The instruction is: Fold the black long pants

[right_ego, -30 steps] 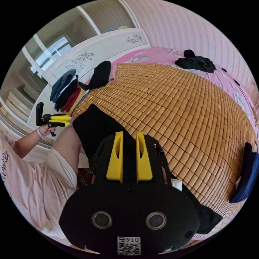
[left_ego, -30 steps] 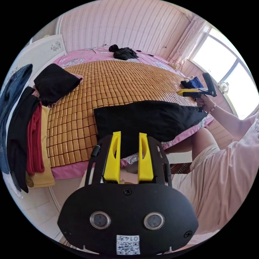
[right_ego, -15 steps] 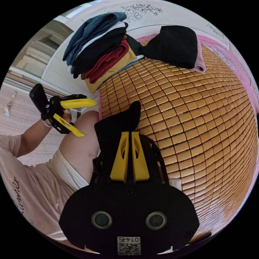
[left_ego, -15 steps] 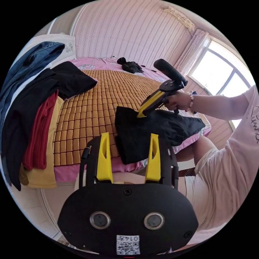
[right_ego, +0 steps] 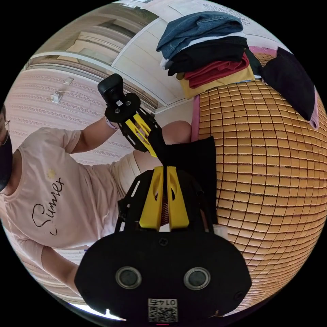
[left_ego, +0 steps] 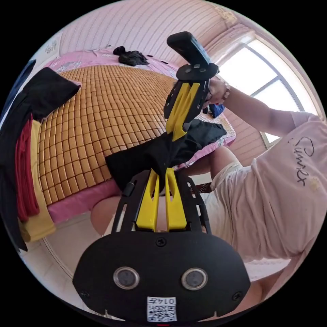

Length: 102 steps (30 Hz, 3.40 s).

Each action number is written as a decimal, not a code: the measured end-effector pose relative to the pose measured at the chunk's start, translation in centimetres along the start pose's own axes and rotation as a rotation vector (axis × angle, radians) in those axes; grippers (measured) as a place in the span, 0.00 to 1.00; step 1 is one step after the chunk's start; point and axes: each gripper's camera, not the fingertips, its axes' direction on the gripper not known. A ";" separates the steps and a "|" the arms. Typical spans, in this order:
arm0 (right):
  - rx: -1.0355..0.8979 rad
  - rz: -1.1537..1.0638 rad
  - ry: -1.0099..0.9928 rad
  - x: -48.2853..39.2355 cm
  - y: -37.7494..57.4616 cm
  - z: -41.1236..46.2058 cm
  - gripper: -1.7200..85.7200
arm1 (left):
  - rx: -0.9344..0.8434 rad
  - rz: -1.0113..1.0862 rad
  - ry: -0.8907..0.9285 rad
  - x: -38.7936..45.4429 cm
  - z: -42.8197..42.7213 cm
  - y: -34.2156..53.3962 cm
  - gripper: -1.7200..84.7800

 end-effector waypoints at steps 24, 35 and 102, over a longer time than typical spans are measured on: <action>0.270 0.463 0.528 0.5 8.3 2.4 0.06 | -0.130 -0.311 -0.281 -7.2 4.2 -9.0 0.13; 0.105 0.674 0.642 -4.8 20.3 9.1 0.09 | -0.264 -0.321 -0.271 -6.7 12.4 -12.4 0.11; 0.559 1.294 0.654 -25.6 46.7 -12.8 0.05 | -0.279 0.399 -0.229 23.0 45.0 -10.7 0.08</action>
